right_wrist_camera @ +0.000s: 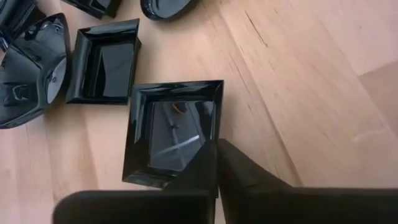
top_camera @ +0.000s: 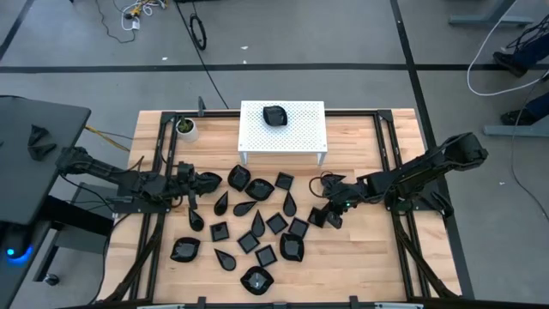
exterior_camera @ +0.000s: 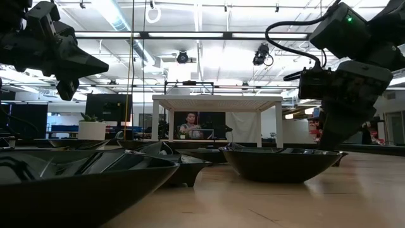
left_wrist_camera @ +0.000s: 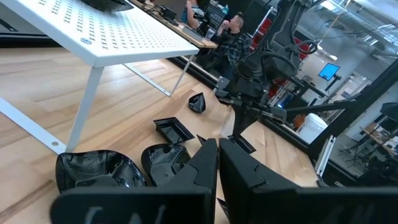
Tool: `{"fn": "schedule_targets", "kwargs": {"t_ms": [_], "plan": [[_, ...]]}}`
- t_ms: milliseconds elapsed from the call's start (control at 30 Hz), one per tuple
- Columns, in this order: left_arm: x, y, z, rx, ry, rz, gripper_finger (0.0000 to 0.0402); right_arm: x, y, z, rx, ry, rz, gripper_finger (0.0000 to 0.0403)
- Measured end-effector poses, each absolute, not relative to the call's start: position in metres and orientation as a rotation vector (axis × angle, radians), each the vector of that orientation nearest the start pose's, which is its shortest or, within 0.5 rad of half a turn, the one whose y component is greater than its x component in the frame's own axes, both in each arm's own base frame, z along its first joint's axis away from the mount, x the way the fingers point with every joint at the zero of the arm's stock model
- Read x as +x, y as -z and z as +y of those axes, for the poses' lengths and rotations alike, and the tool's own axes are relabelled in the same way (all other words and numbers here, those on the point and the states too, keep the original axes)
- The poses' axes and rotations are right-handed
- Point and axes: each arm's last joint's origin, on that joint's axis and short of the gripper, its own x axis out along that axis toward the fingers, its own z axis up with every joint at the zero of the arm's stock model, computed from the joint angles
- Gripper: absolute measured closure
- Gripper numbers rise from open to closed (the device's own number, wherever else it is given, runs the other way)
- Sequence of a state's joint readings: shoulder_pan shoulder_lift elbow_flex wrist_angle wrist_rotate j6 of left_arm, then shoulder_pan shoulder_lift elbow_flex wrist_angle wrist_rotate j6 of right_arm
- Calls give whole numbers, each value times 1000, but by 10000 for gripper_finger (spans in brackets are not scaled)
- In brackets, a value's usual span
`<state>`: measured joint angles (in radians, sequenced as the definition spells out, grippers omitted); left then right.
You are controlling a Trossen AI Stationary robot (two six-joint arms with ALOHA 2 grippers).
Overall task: Pick & Place Mini shaped plates
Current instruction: Put the black square plate on the shelf
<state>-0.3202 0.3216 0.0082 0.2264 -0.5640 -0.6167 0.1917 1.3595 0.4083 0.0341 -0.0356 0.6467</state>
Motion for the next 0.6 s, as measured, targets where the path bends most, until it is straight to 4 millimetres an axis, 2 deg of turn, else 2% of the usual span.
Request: {"fn": "schedule_targets", "kwargs": {"t_ms": [133,233,433,600], "plan": [[112,-160,-21,-576,-260,1,381,213,-128,42,532,79,917,396],[112,-160,-21,-576,-260,1,381,218,-146,43,545,53,846,400],[112,-160,-21,-576,-260,1,381,230,-205,39,512,5,600,401],[112,-160,-21,-576,-262,0,381,237,-253,9,415,186,370,401]]}}
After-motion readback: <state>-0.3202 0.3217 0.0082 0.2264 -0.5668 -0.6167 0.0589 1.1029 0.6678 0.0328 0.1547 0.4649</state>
